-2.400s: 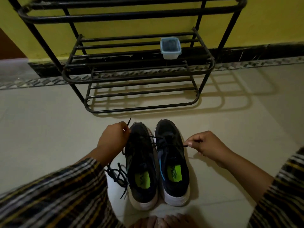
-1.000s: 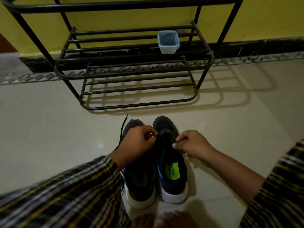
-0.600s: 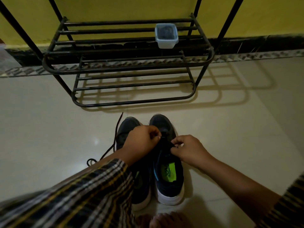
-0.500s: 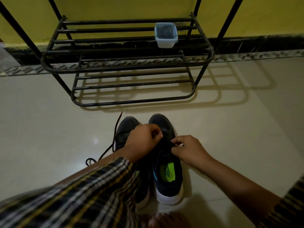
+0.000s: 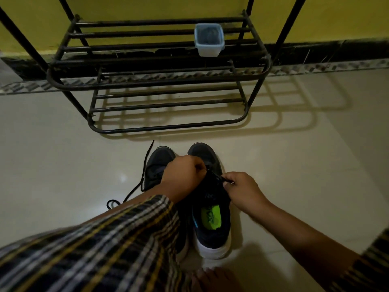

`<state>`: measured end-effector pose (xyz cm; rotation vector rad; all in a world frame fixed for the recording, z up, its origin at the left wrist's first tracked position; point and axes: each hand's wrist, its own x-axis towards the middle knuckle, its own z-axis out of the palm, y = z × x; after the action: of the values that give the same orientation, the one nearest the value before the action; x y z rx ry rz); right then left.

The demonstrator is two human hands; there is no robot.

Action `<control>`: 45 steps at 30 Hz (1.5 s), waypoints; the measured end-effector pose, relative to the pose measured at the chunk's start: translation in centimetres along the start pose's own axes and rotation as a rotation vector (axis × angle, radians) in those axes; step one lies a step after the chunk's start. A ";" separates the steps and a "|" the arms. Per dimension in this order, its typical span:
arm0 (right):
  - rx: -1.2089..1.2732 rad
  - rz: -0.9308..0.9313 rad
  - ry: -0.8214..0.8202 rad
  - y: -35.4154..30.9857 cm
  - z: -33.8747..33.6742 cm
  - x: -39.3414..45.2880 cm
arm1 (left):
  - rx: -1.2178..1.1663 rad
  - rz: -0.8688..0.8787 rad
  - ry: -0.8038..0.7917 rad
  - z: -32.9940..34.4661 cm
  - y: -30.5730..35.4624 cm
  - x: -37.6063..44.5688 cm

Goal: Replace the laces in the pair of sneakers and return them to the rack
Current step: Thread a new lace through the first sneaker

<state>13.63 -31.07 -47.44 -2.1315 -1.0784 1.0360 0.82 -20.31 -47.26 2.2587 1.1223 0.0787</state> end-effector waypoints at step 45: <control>-0.099 -0.101 0.127 -1.0 0.2 2.5 | -0.192 -0.058 -0.046 0.7 0.4 -0.9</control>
<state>13.95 -28.43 -47.81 -2.1643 -1.1840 0.8043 0.77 -21.55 -47.40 2.0477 1.1068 0.1061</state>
